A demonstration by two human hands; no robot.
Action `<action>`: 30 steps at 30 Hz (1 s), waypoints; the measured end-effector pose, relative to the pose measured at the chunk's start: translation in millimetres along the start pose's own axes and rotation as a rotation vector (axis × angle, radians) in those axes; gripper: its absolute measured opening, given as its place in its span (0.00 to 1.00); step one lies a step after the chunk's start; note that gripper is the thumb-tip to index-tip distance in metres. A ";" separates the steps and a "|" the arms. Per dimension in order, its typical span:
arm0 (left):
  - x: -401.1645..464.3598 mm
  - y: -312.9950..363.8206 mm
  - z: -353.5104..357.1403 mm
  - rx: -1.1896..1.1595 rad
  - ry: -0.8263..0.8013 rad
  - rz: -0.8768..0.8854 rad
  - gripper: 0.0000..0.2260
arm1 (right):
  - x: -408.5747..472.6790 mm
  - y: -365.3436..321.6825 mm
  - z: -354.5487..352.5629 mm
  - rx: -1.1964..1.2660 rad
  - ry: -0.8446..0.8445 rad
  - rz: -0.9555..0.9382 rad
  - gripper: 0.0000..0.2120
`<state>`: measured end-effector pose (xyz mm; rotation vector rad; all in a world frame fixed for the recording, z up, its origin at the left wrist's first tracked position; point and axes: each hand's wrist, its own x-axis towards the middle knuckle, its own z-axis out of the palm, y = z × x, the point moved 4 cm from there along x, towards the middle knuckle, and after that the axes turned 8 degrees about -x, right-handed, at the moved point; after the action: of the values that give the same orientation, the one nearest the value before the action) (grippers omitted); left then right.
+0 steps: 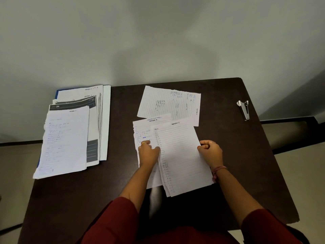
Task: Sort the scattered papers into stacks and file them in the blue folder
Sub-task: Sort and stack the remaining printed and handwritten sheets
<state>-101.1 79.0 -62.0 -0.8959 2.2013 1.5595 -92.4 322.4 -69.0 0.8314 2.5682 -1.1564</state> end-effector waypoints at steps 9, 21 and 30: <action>0.3 -0.7 13.3 -0.124 -0.002 -0.097 0.19 | 6.8 1.6 5.7 -0.140 -0.032 -0.084 0.10; 3.5 -10.9 8.7 -0.131 0.036 -0.021 0.04 | 76.2 -49.6 1.9 -0.069 0.090 0.035 0.20; 1.6 -13.6 10.3 -0.202 0.059 -0.036 0.04 | 81.7 -69.7 17.2 -0.222 0.143 0.272 0.44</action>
<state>-94.7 85.0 -76.7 -1.0461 2.0809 1.7829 -199.9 305.9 -69.6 1.1987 2.5286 -0.7433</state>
